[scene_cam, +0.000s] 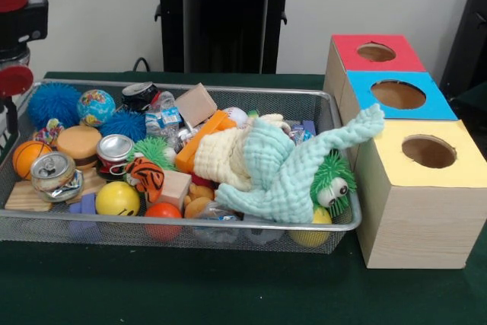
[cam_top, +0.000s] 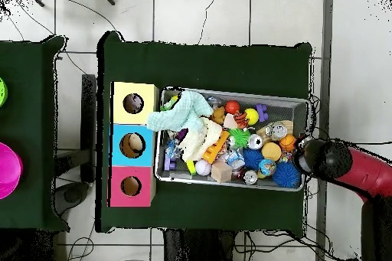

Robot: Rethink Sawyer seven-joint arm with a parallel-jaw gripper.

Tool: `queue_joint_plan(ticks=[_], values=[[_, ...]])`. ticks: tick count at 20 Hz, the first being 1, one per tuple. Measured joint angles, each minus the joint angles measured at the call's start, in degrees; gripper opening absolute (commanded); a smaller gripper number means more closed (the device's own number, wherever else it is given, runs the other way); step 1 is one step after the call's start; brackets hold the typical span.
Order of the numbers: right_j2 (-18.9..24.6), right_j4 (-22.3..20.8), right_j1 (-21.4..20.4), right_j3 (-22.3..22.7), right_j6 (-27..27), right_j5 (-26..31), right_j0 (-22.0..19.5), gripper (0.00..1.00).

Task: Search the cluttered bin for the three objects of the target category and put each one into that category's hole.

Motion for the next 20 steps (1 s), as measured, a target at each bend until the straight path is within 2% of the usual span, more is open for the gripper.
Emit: queue_joint_plan(ticks=[13, 20], values=[[-0.1, 3.7, -6.3, 0.0, 0.0, 0.0, 5.3, 1.00], [-0.2, 3.9, -6.8, -0.8, 0.0, 0.0, 7.0, 1.00]])
